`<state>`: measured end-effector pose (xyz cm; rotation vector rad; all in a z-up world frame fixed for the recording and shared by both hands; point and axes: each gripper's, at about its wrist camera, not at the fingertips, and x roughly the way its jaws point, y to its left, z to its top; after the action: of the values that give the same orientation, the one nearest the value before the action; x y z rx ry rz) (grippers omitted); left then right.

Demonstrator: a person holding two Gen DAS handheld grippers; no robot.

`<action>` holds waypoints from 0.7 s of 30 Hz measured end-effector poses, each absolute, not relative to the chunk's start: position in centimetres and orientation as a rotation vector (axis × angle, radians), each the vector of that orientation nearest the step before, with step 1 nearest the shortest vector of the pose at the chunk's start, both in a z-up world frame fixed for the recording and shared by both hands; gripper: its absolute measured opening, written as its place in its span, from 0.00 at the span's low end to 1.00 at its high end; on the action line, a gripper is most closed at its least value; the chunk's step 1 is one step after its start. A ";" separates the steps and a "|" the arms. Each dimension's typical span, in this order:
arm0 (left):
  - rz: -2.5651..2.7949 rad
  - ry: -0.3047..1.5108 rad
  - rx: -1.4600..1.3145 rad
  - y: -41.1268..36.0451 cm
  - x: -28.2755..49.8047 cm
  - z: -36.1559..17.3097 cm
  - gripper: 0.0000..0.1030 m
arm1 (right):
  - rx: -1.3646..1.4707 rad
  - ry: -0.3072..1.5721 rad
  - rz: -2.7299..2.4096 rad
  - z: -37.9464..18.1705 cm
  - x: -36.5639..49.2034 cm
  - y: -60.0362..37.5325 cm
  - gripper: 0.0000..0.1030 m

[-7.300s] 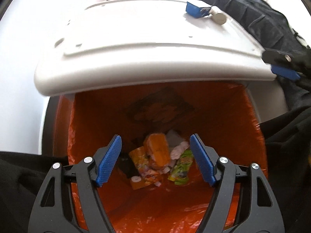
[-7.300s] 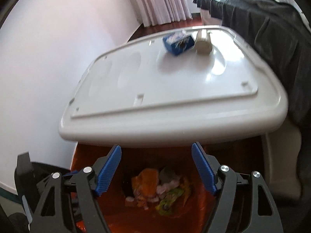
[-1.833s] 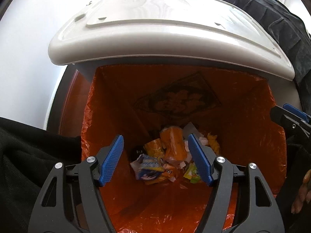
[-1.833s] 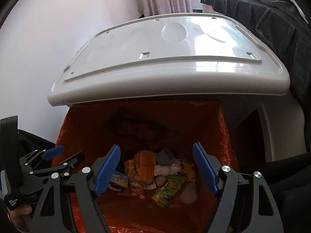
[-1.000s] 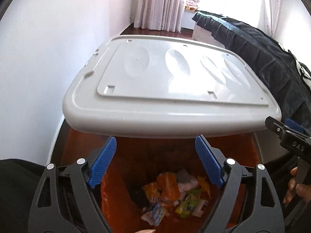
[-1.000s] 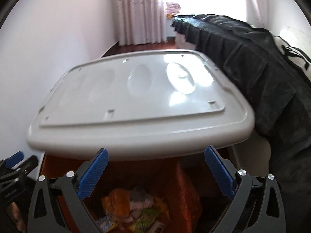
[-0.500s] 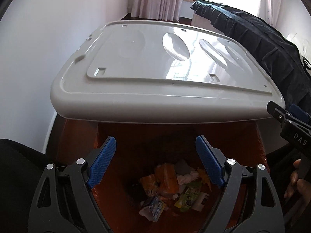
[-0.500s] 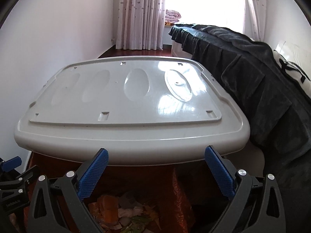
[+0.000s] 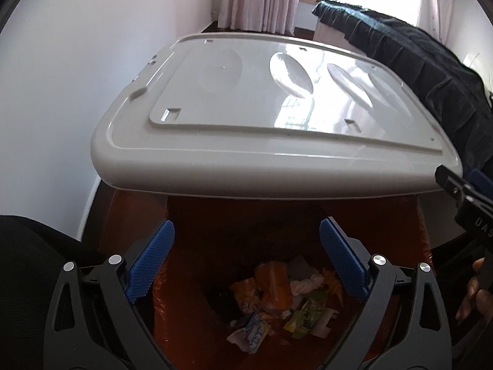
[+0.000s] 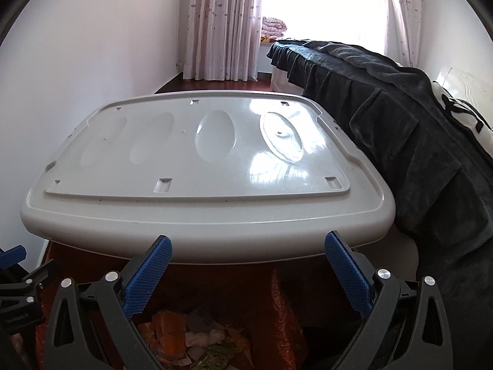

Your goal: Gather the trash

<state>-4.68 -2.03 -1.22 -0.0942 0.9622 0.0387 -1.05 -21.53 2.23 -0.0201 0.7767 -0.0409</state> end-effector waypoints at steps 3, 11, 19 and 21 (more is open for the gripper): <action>0.029 0.963 -0.094 -2.0 -4.7 -1.3 0.90 | -0.023 0.779 -0.041 2.2 -1.0 -21.5 0.95; 0.027 0.974 -0.116 -1.7 -4.7 -1.4 0.90 | -0.022 0.781 -0.044 2.1 -1.0 -21.5 0.95; 0.028 1.001 -0.150 -1.4 -4.6 -1.6 0.90 | -0.028 0.781 -0.045 2.0 -1.1 -21.4 0.95; 0.030 1.000 -0.146 -1.5 -4.7 -1.7 0.90 | -0.026 0.782 -0.045 2.0 -1.0 -21.4 0.95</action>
<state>-4.65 -1.51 -1.67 -0.1464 1.0000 0.0303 -1.05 -21.44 2.03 -0.0264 0.7819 -0.0447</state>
